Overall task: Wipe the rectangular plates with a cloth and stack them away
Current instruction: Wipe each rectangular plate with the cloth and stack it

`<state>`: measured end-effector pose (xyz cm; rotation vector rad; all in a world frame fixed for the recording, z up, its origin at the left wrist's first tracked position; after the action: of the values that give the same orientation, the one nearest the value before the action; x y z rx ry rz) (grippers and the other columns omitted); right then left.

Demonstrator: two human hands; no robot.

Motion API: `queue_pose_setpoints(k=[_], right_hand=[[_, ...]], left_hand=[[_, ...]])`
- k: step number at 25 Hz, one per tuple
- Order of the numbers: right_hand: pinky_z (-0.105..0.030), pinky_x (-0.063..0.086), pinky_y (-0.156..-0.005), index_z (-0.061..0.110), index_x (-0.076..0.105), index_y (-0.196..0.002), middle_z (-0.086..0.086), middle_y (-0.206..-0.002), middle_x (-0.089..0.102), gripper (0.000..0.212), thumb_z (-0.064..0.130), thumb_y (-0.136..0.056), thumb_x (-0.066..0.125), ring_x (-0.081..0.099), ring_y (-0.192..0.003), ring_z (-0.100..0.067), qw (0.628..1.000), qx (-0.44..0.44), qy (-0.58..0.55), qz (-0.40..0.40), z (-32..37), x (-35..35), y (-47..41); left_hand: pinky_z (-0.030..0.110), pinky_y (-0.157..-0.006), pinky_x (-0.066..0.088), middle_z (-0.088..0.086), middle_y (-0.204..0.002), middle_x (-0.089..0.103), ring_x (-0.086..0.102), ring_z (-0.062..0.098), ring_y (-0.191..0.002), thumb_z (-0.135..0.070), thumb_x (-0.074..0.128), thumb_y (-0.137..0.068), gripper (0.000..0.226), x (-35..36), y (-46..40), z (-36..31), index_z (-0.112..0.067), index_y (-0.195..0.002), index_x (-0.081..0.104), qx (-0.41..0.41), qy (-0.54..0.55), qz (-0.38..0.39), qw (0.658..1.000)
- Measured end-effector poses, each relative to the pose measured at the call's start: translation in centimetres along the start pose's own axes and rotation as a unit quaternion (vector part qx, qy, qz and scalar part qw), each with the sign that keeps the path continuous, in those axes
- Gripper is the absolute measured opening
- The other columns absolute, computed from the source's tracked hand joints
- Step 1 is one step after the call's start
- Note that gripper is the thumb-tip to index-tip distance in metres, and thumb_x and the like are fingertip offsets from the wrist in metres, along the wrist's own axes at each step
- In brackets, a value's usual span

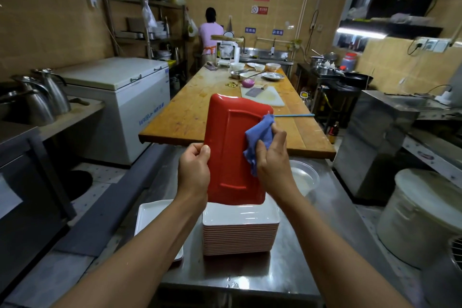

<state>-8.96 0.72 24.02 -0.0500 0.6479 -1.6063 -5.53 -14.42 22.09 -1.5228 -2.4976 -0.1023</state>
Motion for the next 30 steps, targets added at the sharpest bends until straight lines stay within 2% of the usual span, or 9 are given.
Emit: queue_pose_setpoints(k=[4, 8, 12, 15, 18, 21, 24, 27, 30], right_hand=[[-0.049, 0.048, -0.093, 0.021, 0.026, -0.124, -0.017, -0.128, 0.043, 0.039, 0.012, -0.093, 0.048, 0.055, -0.108, -0.029, 0.998, 0.049, -0.022, 0.033, -1.1, 0.4, 3.0], [-0.050, 0.055, -0.080, 0.026, 0.035, -0.106, -0.013, -0.102, 0.060, 0.043, 0.005, -0.078, 0.061, 0.066, -0.087, -0.029, 0.987, 0.125, -0.104, -0.012, -1.2, -1.5, 1.5], [-0.027, 0.054, -0.052, 0.025, 0.039, -0.099, -0.010, -0.083, 0.063, 0.046, 0.004, -0.067, 0.064, 0.066, -0.059, -0.012, 0.984, 0.128, -0.118, -0.024, -1.1, -2.6, 0.2], [-0.017, 0.047, -0.046, 0.023, 0.039, -0.097, -0.008, -0.079, 0.060, 0.049, 0.004, -0.060, 0.065, 0.062, -0.051, -0.003, 0.990, 0.115, -0.085, 0.008, -1.1, -3.2, -0.1], [-0.020, 0.048, -0.048, 0.024, 0.039, -0.097, -0.006, -0.083, 0.056, 0.053, 0.000, -0.059, 0.068, 0.061, -0.059, -0.010, 0.993, 0.087, -0.020, 0.074, -0.7, -3.8, -0.4], [-0.024, 0.048, -0.050, 0.024, 0.041, -0.100, -0.009, -0.089, 0.054, 0.055, 0.003, -0.058, 0.070, 0.057, -0.067, -0.018, 0.990, 0.055, 0.041, 0.126, -0.2, -3.9, -0.5], [-0.046, 0.053, -0.066, 0.023, 0.041, -0.102, -0.013, -0.096, 0.054, 0.056, 0.000, -0.060, 0.070, 0.061, -0.080, -0.032, 0.986, 0.032, 0.061, 0.153, 0.3, -4.1, -0.7], [-0.048, 0.054, -0.067, 0.025, 0.039, -0.104, -0.005, -0.091, 0.053, 0.056, 0.004, -0.062, 0.071, 0.060, -0.080, -0.030, 0.982, 0.004, 0.100, 0.159, 1.0, -4.0, -0.9], [-0.038, 0.046, -0.065, 0.022, 0.040, -0.110, 0.002, -0.089, 0.048, 0.051, 0.010, -0.070, 0.068, 0.052, -0.082, -0.022, 0.974, -0.088, 0.157, 0.136, 2.5, -2.6, -1.3]], left_hand=[[0.038, -0.068, 0.055, 0.002, -0.075, 0.066, 0.064, 0.022, -0.071, -0.019, 0.043, -0.098, 0.025, 1.0, -0.7, -0.6, -0.019, -0.076, 0.056, -0.002, 0.049, -0.038, 0.998], [0.042, -0.074, 0.055, 0.005, -0.083, 0.067, 0.064, 0.025, -0.079, -0.021, 0.039, -0.100, 0.022, 1.7, -0.2, 0.6, -0.018, -0.087, 0.056, -0.057, 0.094, -0.003, 0.994], [0.041, -0.078, 0.052, 0.010, -0.109, 0.066, 0.064, 0.025, -0.095, -0.025, 0.038, -0.101, 0.021, 1.1, -0.4, 1.0, -0.018, -0.107, 0.056, -0.112, 0.057, 0.106, 0.986], [0.033, -0.077, 0.046, 0.008, -0.128, 0.055, 0.057, 0.019, -0.101, -0.035, 0.056, -0.091, 0.048, -0.5, -2.1, -1.2, -0.017, -0.132, 0.038, -0.044, -0.070, 0.092, 0.992], [0.042, -0.099, 0.042, 0.005, -0.142, 0.037, 0.044, 0.021, -0.123, -0.041, 0.074, -0.075, 0.085, -1.0, -4.5, -5.1, -0.020, -0.142, 0.025, 0.105, -0.219, 0.092, 0.966], [0.032, -0.090, 0.045, -0.001, -0.126, 0.052, 0.052, 0.015, -0.113, -0.040, 0.079, -0.067, 0.077, -0.1, -5.7, -7.2, -0.019, -0.132, 0.044, 0.129, -0.333, 0.185, 0.916], [0.025, -0.062, 0.055, 0.000, -0.087, 0.072, 0.070, 0.016, -0.076, -0.033, 0.080, -0.059, 0.046, -0.1, -5.5, -6.8, -0.016, -0.100, 0.065, 0.061, -0.259, 0.288, 0.920], [0.022, -0.052, 0.054, 0.002, -0.074, 0.073, 0.070, 0.015, -0.063, -0.027, 0.078, -0.057, 0.039, -0.7, -5.2, -6.1, -0.012, -0.092, 0.068, 0.046, -0.180, 0.287, 0.940], [0.023, -0.052, 0.055, 0.001, -0.068, 0.072, 0.068, 0.013, -0.058, -0.021, 0.078, -0.059, 0.031, -0.5, -5.0, -5.5, -0.012, -0.087, 0.068, 0.045, -0.139, 0.264, 0.954]])
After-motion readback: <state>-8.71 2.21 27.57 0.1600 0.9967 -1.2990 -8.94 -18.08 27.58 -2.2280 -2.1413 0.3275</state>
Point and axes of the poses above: each hand's wrist, its own y-axis away from the middle knuckle, its own x-axis out of the palm, z = x × y, the point moved 3 cm from there along -y, towards the middle knuckle
